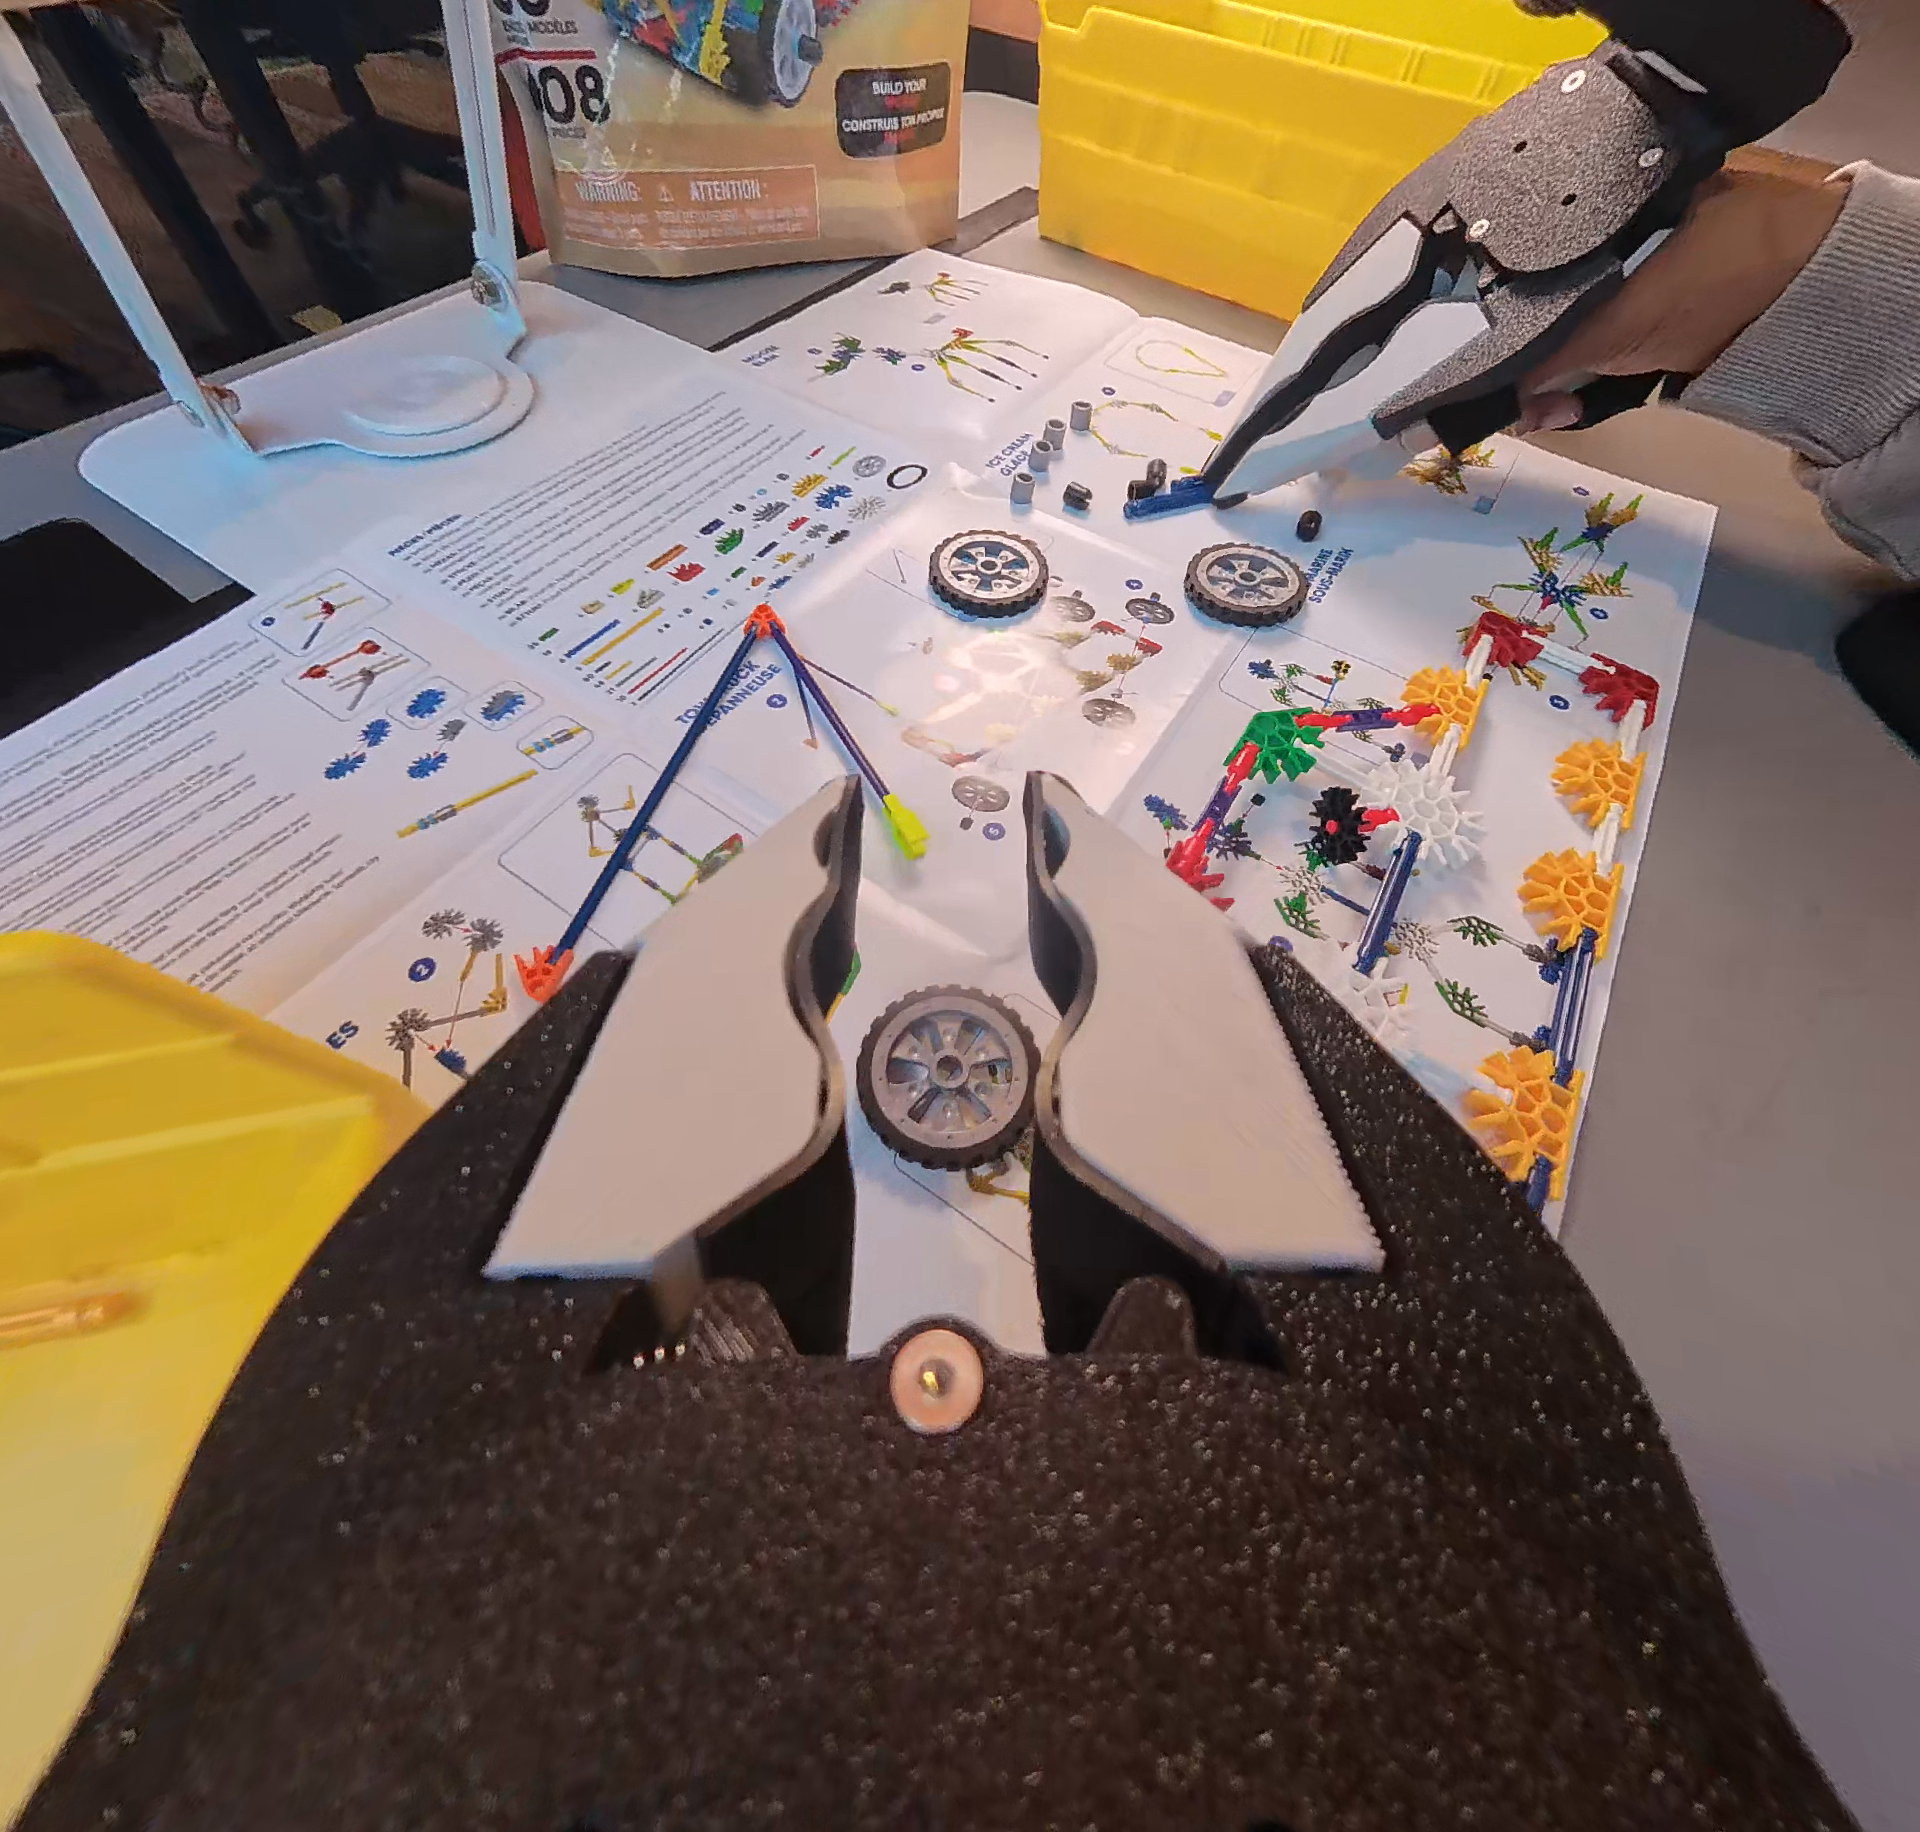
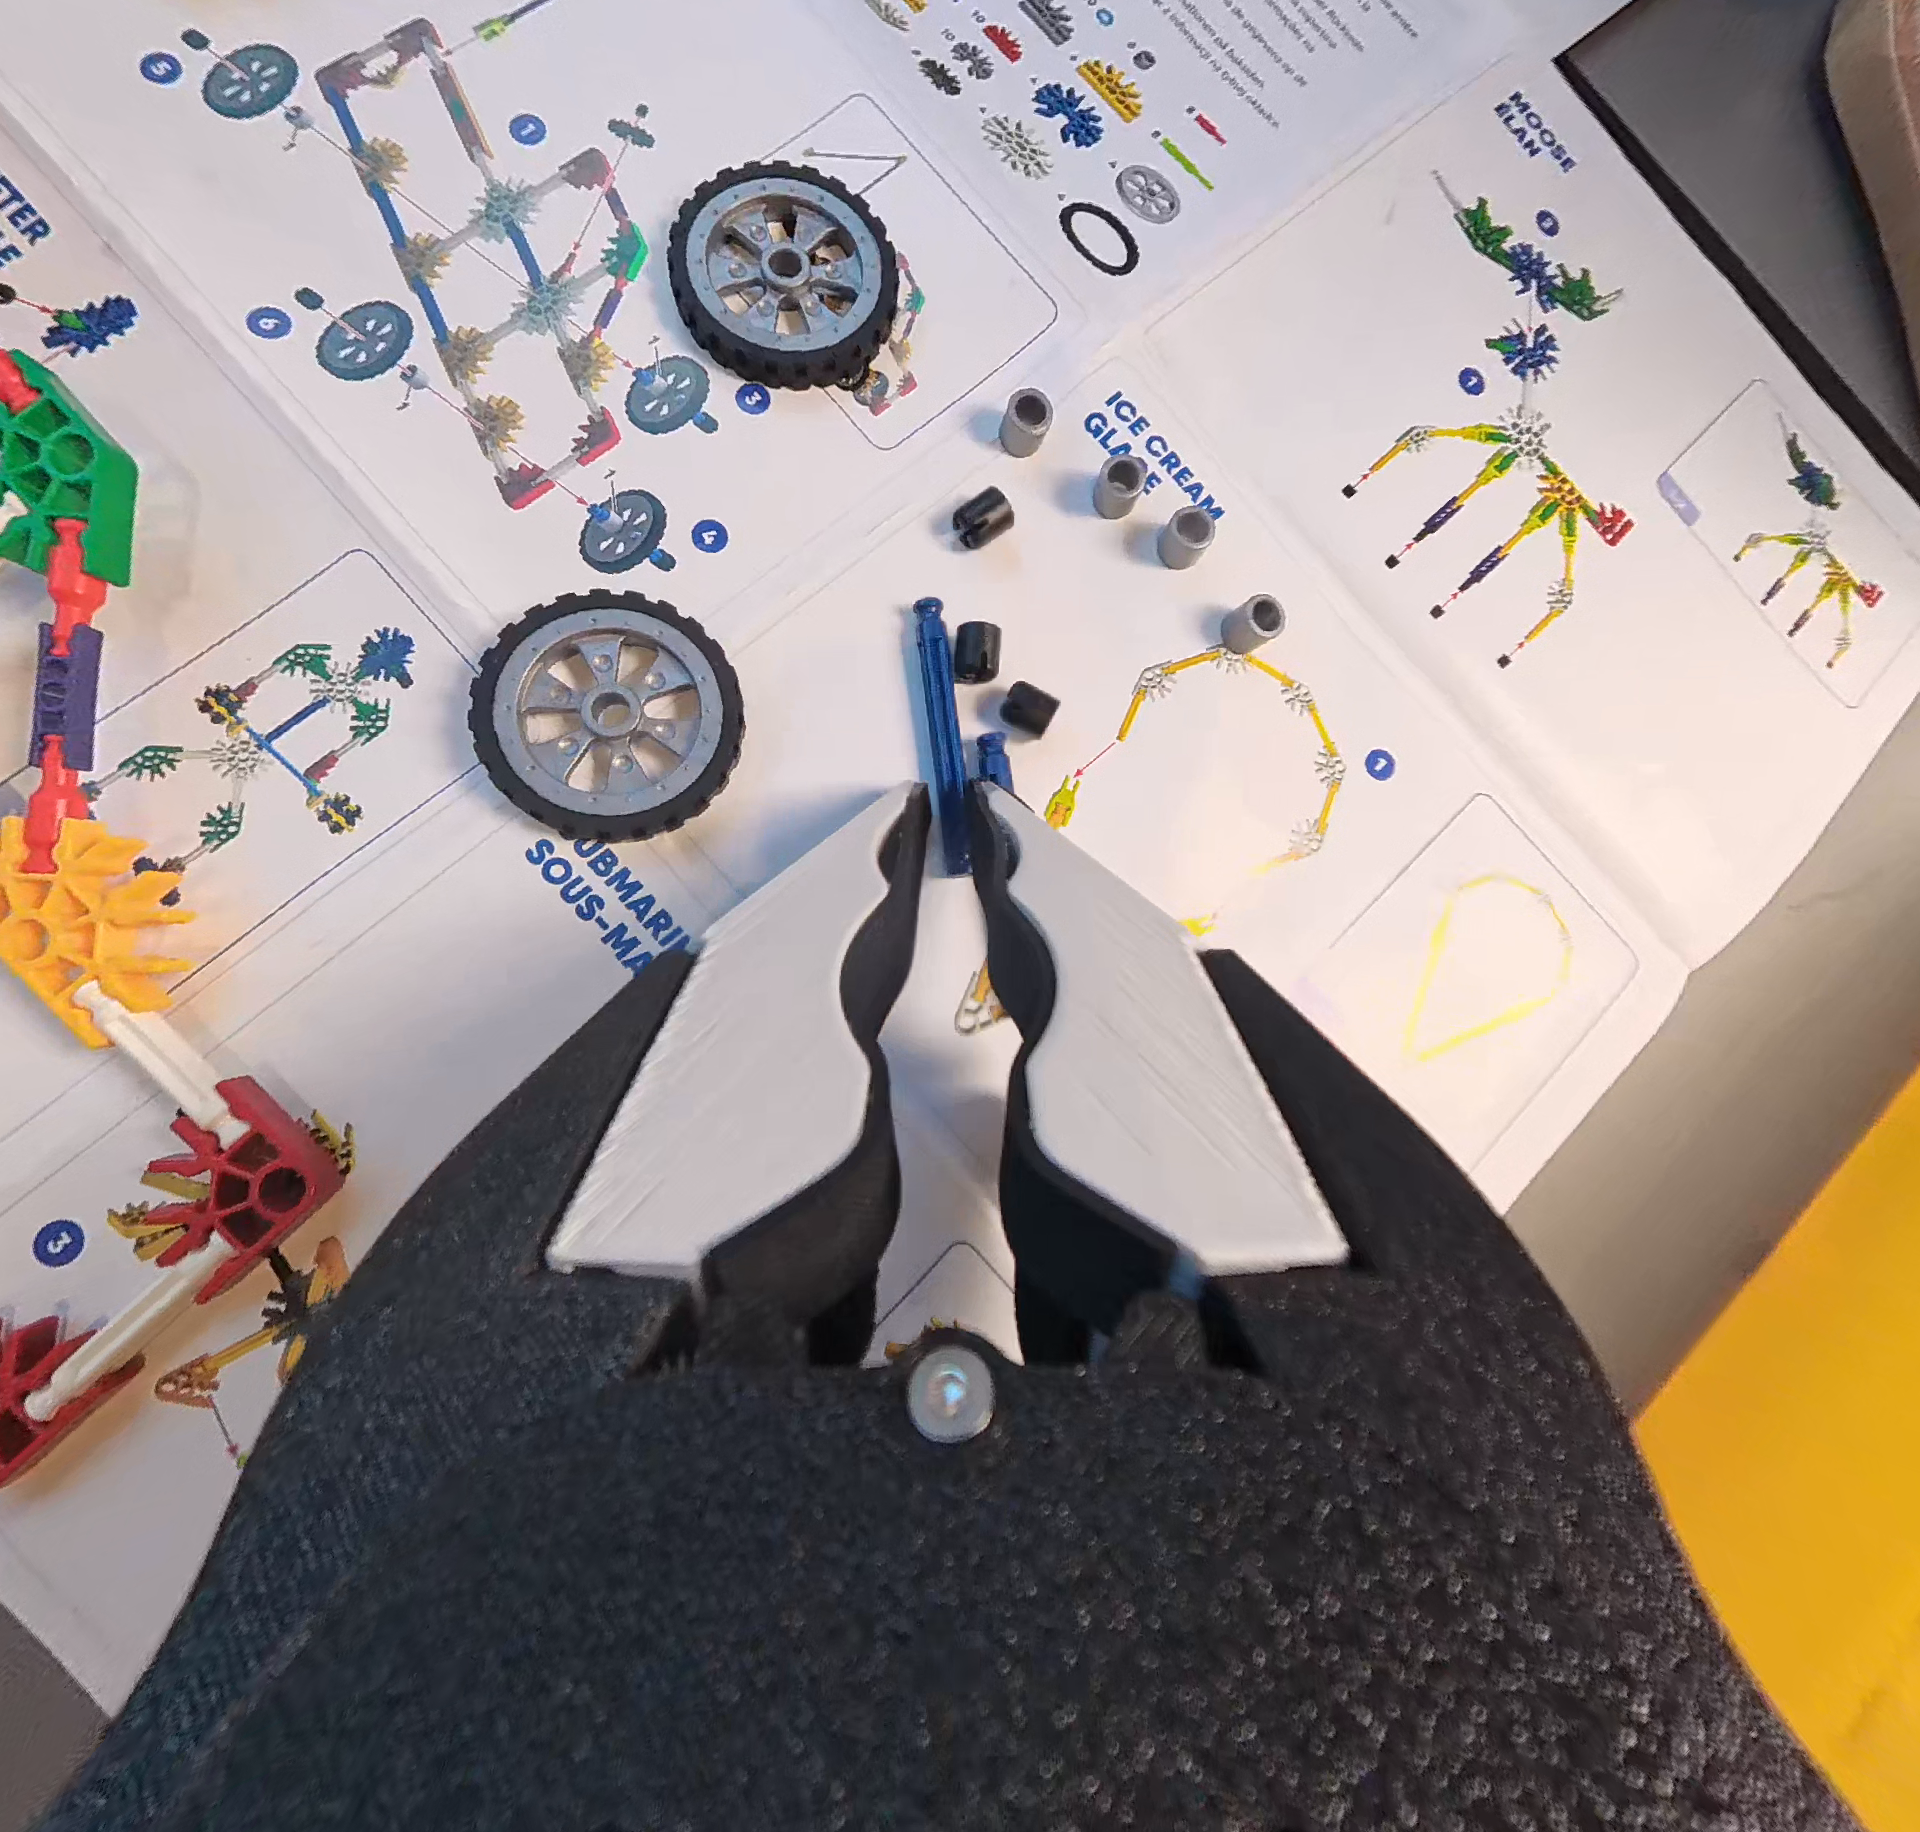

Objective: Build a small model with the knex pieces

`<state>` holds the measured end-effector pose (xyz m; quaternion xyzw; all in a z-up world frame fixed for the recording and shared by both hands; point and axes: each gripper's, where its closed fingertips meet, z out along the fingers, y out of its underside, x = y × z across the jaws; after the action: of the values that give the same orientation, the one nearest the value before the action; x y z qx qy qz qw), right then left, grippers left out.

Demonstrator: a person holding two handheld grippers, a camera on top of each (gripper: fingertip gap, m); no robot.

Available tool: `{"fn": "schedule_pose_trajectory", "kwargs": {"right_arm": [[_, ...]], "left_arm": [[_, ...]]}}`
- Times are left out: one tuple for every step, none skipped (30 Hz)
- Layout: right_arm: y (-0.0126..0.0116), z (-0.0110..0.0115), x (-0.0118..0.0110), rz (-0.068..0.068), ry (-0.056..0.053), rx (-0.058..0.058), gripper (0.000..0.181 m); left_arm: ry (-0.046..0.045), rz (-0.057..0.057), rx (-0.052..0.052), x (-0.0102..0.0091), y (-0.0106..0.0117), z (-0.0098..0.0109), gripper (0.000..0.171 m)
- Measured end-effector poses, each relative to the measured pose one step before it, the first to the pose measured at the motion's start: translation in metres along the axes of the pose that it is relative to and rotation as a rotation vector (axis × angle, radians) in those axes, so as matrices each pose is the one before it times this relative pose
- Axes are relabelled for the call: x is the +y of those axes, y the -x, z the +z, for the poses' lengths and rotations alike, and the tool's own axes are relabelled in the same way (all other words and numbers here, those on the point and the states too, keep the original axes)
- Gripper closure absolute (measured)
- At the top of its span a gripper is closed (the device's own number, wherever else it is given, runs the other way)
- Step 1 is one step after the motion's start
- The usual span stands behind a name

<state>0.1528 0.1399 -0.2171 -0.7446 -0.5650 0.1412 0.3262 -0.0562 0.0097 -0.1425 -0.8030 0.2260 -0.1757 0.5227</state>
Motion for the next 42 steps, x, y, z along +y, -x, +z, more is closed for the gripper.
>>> {"fn": "schedule_pose_trajectory", "kwargs": {"right_arm": [[-0.00033, 0.00028, -0.00010, 0.0037, 0.0029, -0.0016, 0.177], [0.00022, 0.00023, 0.00004, 0.0066, 0.0028, -0.0075, 0.178], [0.00024, 0.00024, 0.00017, 0.0084, 0.0020, -0.0086, 0.178], [0.00014, 0.00032, 0.00010, 0.0117, 0.0008, -0.0110, 0.177], [0.00015, 0.00033, -0.00004, 0.0171, 0.0000, -0.0146, 0.177], [0.00020, 0.00022, -0.00011, 0.0176, -0.0011, -0.0130, 0.177], [0.00010, 0.00028, -0.00016, 0.0082, -0.0022, -0.0065, 0.177], [0.00009, 0.00003, -0.00004, 0.0006, -0.0032, -0.0022, 0.177], [-0.00020, -0.00007, -0.00032, -0.0055, -0.0042, -0.0009, 0.178], [-0.00224, -0.00059, -0.00158, -0.0078, -0.0128, 0.0171, 0.178], [-0.00010, -0.00279, -0.00559, -0.0151, -0.0364, 0.0094, 0.178], [0.00434, -0.00590, -0.01000, -0.0131, -0.0527, -0.0154, 0.179], [0.00474, -0.00853, -0.01457, -0.0199, -0.0657, -0.0097, 0.179], [0.00640, -0.00971, -0.01837, -0.0340, -0.0757, -0.0090, 0.179], [0.00905, -0.00923, -0.02044, -0.0325, -0.0790, -0.0191, 0.179], [0.01168, -0.00703, -0.02035, -0.0248, -0.0751, -0.0307, 0.179], [0.01444, -0.00385, -0.01814, -0.0195, -0.0651, -0.0411, 0.179], [0.01572, -0.00019, -0.01436, -0.0159, -0.0524, -0.0414, 0.179], [0.01827, 0.00303, -0.01025, -0.0166, -0.0412, -0.0478, 0.179], [0.01980, 0.00584, -0.00635, -0.0120, -0.0311, -0.0503, 0.179], [0.02187, 0.00795, -0.00158, -0.0104, -0.0151, -0.0593, 0.179], [0.02136, 0.00929, 0.00225, -0.0132, -0.0019, -0.0556, 0.179], [0.01846, 0.00996, 0.00465, -0.0179, 0.0031, -0.0418, 0.179], [0.01540, 0.00928, 0.00624, -0.0183, 0.0090, -0.0339, 0.179], [0.01062, 0.00780, 0.00525, -0.0160, 0.0026, -0.0166, 0.179], [0.00648, 0.00549, 0.00262, -0.0127, -0.0108, -0.0064, 0.179], [0.00228, 0.00311, 0.00175, -0.0042, -0.0094, 0.0015, 0.179], [-0.00041, 0.00118, 0.00104, 0.0029, -0.0071, 0.0039, 0.179], [-0.00119, -0.00041, 0.00027, 0.0066, -0.0073, 0.0016, 0.179], [-0.00187, -0.00132, -0.00054, 0.0065, -0.0114, 0.0045, 0.179], [-0.00075, -0.00148, -0.00020, 0.0051, -0.0096, 0.0003, 0.179], [0.00014, -0.00098, 0.00127, 0.0018, 0.0000, -0.0015, 0.179], [-0.00049, -0.00040, 0.00158, -0.0084, 0.0051, 0.0080, 0.179], [0.00103, 0.00016, 0.00161, -0.0167, 0.0114, 0.0024, 0.179], [0.00187, 0.00053, 0.00043, -0.0161, 0.0085, -0.0018, 0.179], [0.00148, 0.00075, 0.00024, -0.0135, 0.0066, 0.0002, 0.179], [0.00095, 0.00051, 0.00078, -0.0124, 0.0073, 0.0011, 0.179], [0.00048, 0.00010, 0.00123, -0.0110, 0.0079, 0.0003, 0.179], [0.00001, -0.00003, 0.00130, -0.0067, 0.0080, 0.0017, 0.179], [-0.00026, 0.00013, 0.00238, -0.0084, 0.0140, 0.0019, 0.179], [-0.00051, 0.00037, 0.00293, -0.0153, 0.0168, 0.0055, 0.179], [-0.00049, 0.00058, 0.00324, -0.0165, 0.0184, 0.0064, 0.179]], "left_arm": [[0.00678, 0.0015, 0.0024, 0.00218, -0.00034, 0.00149, 0.143], [0.00821, 0.0029, 0.0042, 0.00238, -0.00104, 0.00167, 0.143], [0.00789, 0.0047, 0.0050, 0.00211, -0.00156, 0.00174, 0.143], [0.00686, 0.0063, 0.0054, 0.00167, -0.00199, 0.00152, 0.143], [0.00573, 0.0073, 0.0060, 0.00121, -0.00226, 0.00128, 0.143], [0.00383, 0.0074, 0.0057, 0.00072, -0.00233, 0.00115, 0.143], [0.00337, 0.0078, 0.0053, 0.00052, -0.00222, 0.00098, 0.143], [0.00343, 0.0084, 0.0047, 0.00053, -0.00204, 0.00070, 0.143], [0.00266, 0.0082, 0.0036, 0.00034, -0.00183, 0.00066, 0.143], [0.00163, 0.0072, 0.0039, 0.00020, -0.00176, 0.00046, 0.143], [0.00147, 0.0067, 0.0050, 0.00009, -0.00172, 0.00040, 0.143], [0.00044, 0.0065, 0.0039, -0.00012, -0.00154, 0.00014, 0.143], [-0.00036, 0.0060, 0.0033, -0.00031, -0.00142, 0.00010, 0.144], [-0.00080, 0.0050, 0.0046, -0.00054, -0.00145, 0.00001, 0.144], [-0.00239, 0.0041, 0.0076, -0.00073, -0.00199, 0.00005, 0.144], [-0.00499, 0.0023, 0.0143, -0.00095, -0.00305, 0.00015, 0.144], [-0.00839, -0.0014, 0.0243, -0.00159, -0.00449, 0.00024, 0.145], [-0.01428, -0.0071, 0.0377, -0.00236, -0.00661, 0.00019, 0.146], [-0.02016, -0.0123, 0.0479, -0.00335, -0.00821, 0.00011, 0.147], [-0.02398, -0.0135, 0.0570, -0.00411, -0.00972, 0.00003, 0.146], [-0.02360, -0.0124, 0.0645, -0.00427, -0.01135, 0.00011, 0.146], [-0.02453, -0.0106, 0.0714, -0.00443, -0.01279, 0.00019, 0.146], [-0.02841, -0.0052, 0.0688, -0.00481, -0.01294, 0.00063, 0.145], [-0.02381, 0.0015, 0.0549, -0.00411, -0.01110, 0.00097, 0.145], [-0.00898, 0.0068, 0.0379, -0.00184, -0.00841, 0.00175, 0.145], [0.00531, 0.0119, 0.0234, 0.00063, -0.00597, 0.00212, 0.146], [0.01365, 0.0163, 0.0134, 0.00226, -0.00442, 0.00226, 0.149], [0.01590, 0.0179, 0.0023, 0.00262, -0.00257, 0.00224, 0.154], [0.01505, 0.0157, -0.0034, 0.00243, -0.00128, 0.00205, 0.156], [0.01415, 0.0118, -0.0024, 0.00227, -0.00095, 0.00189, 0.156], [0.01376, 0.0107, -0.0075, 0.00232, 0.00022, 0.00175, 0.156], [0.01229, 0.0112, -0.0140, 0.00237, 0.00140, 0.00135, 0.156], [0.01071, 0.0083, -0.0093, 0.00224, 0.00107, 0.00119, 0.157], [0.00390, 0.0051, -0.0012, 0.00115, -0.00019, 0.00103, 0.163], [-0.00549, 0.0038, -0.0020, -0.00041, 0.00006, 0.00071, 0.168], [-0.00757, 0.0027, 0.0015, -0.00102, -0.00033, 0.00050, 0.169], [0.00021, -0.0009, 0.0058, 0.00021, -0.00069, 0.00069, 0.168], [0.00354, -0.0023, 0.0011, 0.00119, 0.00034, 0.00069, 0.164], [-0.00025, -0.0007, 0.0034, 0.00086, 0.00011, 0.00032, 0.159], [-0.00736, -0.0055, 0.0123, -0.00033, -0.00105, -0.00008, 0.154], [-0.01231, -0.0094, 0.0153, -0.00149, -0.00137, -0.00049, 0.153], [-0.01162, -0.0073, 0.0076, -0.00171, -0.00032, -0.00058, 0.155]]}}
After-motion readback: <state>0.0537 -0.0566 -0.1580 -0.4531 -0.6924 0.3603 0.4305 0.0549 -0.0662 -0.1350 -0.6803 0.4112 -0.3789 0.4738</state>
